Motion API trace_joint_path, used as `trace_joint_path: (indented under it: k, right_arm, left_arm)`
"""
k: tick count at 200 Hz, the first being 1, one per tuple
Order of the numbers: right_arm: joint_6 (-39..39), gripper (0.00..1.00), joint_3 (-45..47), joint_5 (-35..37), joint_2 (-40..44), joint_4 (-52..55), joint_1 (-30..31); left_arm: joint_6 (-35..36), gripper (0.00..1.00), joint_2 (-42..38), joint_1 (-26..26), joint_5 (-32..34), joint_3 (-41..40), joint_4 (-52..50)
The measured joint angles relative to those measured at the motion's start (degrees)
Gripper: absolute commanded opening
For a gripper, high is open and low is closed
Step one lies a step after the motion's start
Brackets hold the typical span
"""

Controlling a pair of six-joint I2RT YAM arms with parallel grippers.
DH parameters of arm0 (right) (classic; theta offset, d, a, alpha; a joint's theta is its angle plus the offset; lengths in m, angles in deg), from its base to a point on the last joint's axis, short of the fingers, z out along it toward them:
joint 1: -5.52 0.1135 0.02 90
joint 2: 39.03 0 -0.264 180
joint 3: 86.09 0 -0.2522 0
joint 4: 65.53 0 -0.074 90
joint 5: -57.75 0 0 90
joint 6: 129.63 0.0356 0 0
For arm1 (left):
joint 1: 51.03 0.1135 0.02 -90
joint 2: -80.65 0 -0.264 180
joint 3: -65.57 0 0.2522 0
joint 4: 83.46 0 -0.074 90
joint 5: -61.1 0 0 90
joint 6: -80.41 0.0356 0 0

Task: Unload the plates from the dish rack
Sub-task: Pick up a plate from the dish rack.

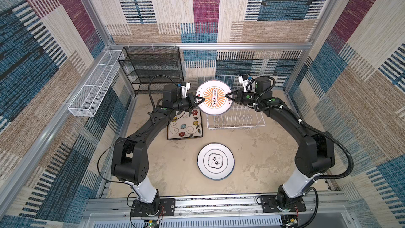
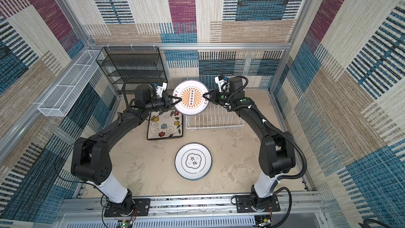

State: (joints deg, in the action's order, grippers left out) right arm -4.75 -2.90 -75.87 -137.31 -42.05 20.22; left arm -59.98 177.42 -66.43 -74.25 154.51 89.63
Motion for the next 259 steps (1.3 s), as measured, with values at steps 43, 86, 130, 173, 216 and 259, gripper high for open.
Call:
trace_joint_path:
  k: [43,86,130,173,216,259]
  right_arm:
    - [-0.68,0.24,0.20,0.17,0.28,0.00,0.07]
    - [-6.40,0.61,0.55,4.00,4.24,-0.07,0.33]
    - [-17.09,0.99,5.03,10.56,11.02,-0.02,0.33]
    - [-30.51,1.00,12.59,15.19,19.56,-0.57,0.61]
    - [-44.02,1.00,21.16,15.21,28.59,-1.20,2.03]
    - [-55.52,1.00,24.52,14.62,33.83,1.38,4.02]
  left_arm:
    - [-0.39,0.00,-0.48,0.09,-0.11,-0.09,-0.13]
    - [-0.46,0.00,-3.63,1.03,-0.42,-1.75,-0.31]
    - [1.09,0.00,-8.81,2.10,-0.44,-2.99,-6.88]
    - [8.13,0.00,-16.11,2.16,0.31,-4.17,-19.87]
    - [11.91,0.00,-23.43,2.25,1.60,-10.67,-30.21]
    - [13.22,0.00,-29.77,2.25,1.70,-19.17,-35.85]
